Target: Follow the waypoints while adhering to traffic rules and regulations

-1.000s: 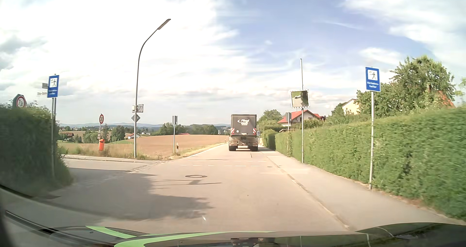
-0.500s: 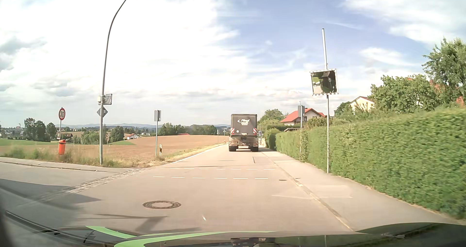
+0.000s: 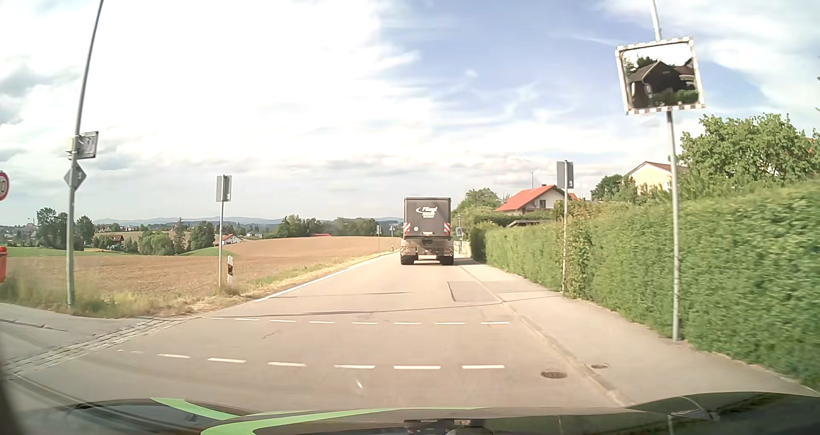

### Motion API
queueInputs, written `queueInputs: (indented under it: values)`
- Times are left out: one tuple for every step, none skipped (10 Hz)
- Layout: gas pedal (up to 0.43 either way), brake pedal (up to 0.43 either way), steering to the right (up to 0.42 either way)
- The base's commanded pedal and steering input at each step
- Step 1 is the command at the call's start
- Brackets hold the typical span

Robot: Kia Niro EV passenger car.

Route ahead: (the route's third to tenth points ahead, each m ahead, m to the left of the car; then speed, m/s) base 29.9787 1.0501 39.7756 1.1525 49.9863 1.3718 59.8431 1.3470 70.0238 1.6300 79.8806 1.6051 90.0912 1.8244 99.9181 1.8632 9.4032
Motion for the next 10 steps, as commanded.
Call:
queueInputs:
  values:
    - [0.020,0.000,0.002]
    - [0.020,0.000,0.002]
    - [0.020,0.000,0.002]
    - [0.020,0.000,0.002]
    - [0.020,0.000,0.001]
    - [0.020,0.000,0.002]
    - [0.020,0.000,0.001]
    - [0.020,0.000,0.001]
    - [0.020,0.000,0.001]
    - [0.020,0.000,0.001]
